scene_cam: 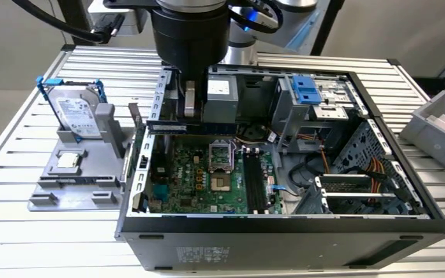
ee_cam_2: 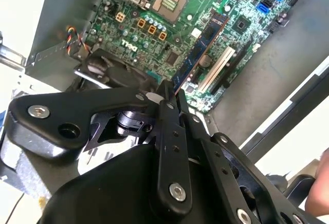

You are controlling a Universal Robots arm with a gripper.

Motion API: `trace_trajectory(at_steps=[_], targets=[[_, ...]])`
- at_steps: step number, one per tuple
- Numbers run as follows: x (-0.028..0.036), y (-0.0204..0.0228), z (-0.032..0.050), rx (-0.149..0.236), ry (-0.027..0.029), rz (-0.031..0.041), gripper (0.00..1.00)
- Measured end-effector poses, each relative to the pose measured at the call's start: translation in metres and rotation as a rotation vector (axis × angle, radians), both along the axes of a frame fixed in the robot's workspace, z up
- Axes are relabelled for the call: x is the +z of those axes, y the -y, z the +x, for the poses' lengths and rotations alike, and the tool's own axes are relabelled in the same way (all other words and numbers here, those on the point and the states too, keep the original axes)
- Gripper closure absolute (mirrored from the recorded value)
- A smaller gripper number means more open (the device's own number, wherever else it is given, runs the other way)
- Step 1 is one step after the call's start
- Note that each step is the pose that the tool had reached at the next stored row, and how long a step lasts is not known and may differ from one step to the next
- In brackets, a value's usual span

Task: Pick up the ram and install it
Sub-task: 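Pick up the ram and move it above insertion slot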

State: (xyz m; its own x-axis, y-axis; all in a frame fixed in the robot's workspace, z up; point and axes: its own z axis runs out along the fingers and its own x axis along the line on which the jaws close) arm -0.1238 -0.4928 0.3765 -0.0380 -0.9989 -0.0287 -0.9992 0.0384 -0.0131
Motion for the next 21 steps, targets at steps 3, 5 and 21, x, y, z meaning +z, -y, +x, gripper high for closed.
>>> trace_trajectory(at_steps=[3, 5, 21], targets=[[0.0, 0.0, 0.0034, 0.0, 0.0, -0.0001, 1.0], [0.0, 0.0, 0.0055, 0.0, 0.0, 0.0, 1.0], [0.0, 0.0, 0.0254, 0.001, 0.0, 0.0, 1.0]])
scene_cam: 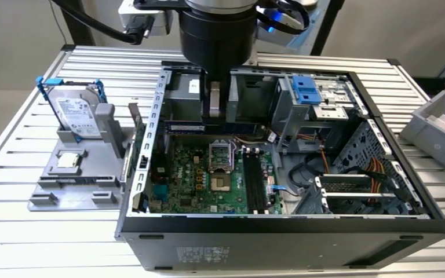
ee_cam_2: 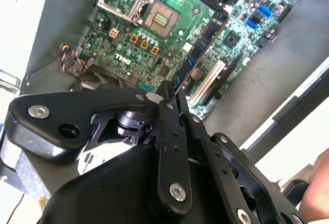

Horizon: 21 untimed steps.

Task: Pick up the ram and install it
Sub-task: 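Pick up the ram and move it above insertion slot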

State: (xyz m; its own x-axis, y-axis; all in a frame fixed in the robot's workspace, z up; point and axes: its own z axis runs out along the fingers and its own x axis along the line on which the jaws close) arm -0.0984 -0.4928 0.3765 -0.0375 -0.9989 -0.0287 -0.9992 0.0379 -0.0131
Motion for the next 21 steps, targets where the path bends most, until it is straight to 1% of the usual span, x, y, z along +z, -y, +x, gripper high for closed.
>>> trace_trajectory(at_steps=[5, 17, 21], targets=[[0.0, 0.0, 0.0059, 0.0, 0.0, 0.0, 1.0], [0.0, -0.0013, 0.0238, 0.0, 0.0, -0.0001, 1.0], [0.0, -0.0045, 0.0267, -0.004, 0.0, 0.0, 1.0]])
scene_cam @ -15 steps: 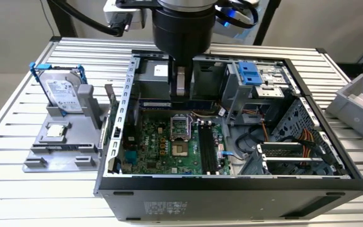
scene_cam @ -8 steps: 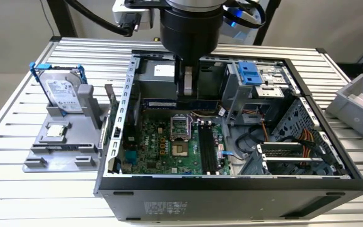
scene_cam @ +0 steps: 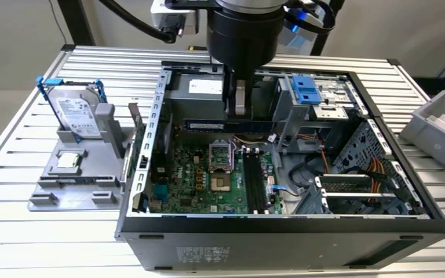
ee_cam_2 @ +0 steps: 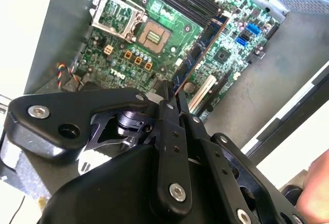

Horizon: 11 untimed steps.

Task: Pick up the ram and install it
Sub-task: 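Pick up the ram and move it above insertion slot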

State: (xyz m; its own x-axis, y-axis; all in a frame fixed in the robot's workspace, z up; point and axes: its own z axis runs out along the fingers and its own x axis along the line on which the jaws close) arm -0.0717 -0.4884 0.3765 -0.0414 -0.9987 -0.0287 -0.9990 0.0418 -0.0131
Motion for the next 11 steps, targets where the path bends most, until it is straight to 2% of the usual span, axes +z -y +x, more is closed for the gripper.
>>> trace_trajectory(at_steps=[5, 11], targets=[[0.0, -0.0031, 0.0034, -0.015, 0.0, 0.0001, 1.0], [0.0, -0.0047, 0.0062, -0.061, 0.0, -0.0001, 1.0]])
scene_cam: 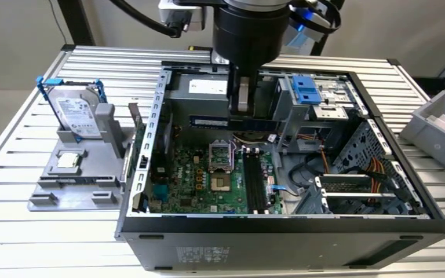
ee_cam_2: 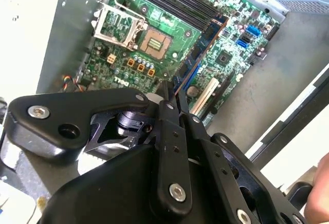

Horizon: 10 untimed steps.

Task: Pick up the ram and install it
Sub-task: 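Pick up the ram and move it above insertion slot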

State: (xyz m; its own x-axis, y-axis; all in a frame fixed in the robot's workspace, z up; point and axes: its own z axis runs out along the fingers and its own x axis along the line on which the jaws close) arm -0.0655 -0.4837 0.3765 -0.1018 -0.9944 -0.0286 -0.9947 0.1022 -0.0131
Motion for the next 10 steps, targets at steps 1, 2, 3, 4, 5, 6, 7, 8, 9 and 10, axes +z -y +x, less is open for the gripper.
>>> trace_trajectory(at_steps=[1, 2, 3, 4, 5, 6, 7, 8, 9, 10], targets=[[0.0, -0.0002, 0.0007, -0.007, 0.0, 0.0, 1.0], [0.0, -0.0004, 0.0019, -0.012, 0.0, 0.0, 1.0], [0.0, -0.0005, 0.0033, -0.015, 0.0, 0.0, 1.0], [0.0, -0.0007, 0.0049, -0.018, 0.0, 0.0001, 1.0], [0.0, -0.0008, 0.0065, -0.02, 0.0, 0.0, 1.0], [0.0, -0.0009, 0.0081, -0.021, 0.0, 0.0001, 1.0], [0.0, -0.001, 0.0097, -0.022, 0.0, 0.0001, 1.0], [0.0, -0.0011, 0.0113, -0.023, 0.0, 0.0, 1.0], [0.0, -0.0012, 0.0128, -0.024, 0.0, 0.0001, 1.0], [0.0, -0.0014, 0.0144, -0.025, 0.0, 0.0, 1.0]])
